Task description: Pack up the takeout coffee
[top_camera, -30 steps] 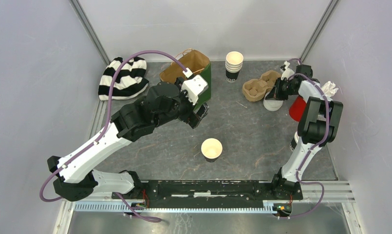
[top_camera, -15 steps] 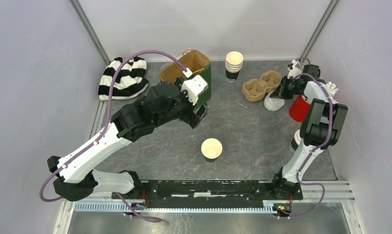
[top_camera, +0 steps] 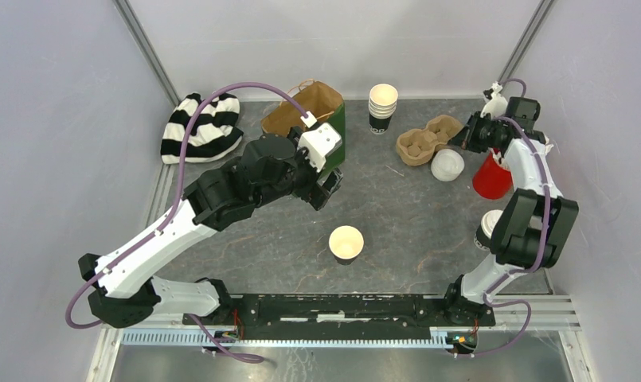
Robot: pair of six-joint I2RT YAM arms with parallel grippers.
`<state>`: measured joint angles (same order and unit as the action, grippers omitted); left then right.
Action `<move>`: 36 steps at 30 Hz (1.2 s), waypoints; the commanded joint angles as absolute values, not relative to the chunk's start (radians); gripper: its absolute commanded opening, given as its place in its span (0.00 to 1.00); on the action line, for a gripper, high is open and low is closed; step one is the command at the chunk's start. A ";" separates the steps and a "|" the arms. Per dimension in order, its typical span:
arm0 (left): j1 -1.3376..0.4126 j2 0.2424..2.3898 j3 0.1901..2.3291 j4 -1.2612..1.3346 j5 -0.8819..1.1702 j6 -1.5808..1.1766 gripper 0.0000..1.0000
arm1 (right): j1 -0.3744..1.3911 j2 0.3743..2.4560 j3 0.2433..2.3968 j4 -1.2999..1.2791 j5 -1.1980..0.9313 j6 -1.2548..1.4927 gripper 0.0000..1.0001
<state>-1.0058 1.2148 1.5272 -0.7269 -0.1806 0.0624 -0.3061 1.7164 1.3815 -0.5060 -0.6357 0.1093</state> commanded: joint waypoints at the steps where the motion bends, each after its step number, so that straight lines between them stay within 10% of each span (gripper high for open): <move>1: -1.010 1.219 1.571 -0.706 -0.182 0.108 0.92 | -0.309 1.600 1.315 -0.407 -0.668 0.187 0.00; 17: -1.015 1.229 1.576 -0.703 -0.169 0.100 0.92 | -0.257 1.819 1.362 -0.450 -0.575 0.044 0.44; 36: -1.014 1.233 1.578 -0.707 -0.170 0.103 0.92 | -0.249 1.910 1.400 -0.435 -0.580 0.046 0.40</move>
<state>-1.0103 1.2343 1.5402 -0.7261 -0.1795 0.0628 -0.2512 1.8954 1.3582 -0.4587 -0.5678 0.0551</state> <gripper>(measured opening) 0.921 0.409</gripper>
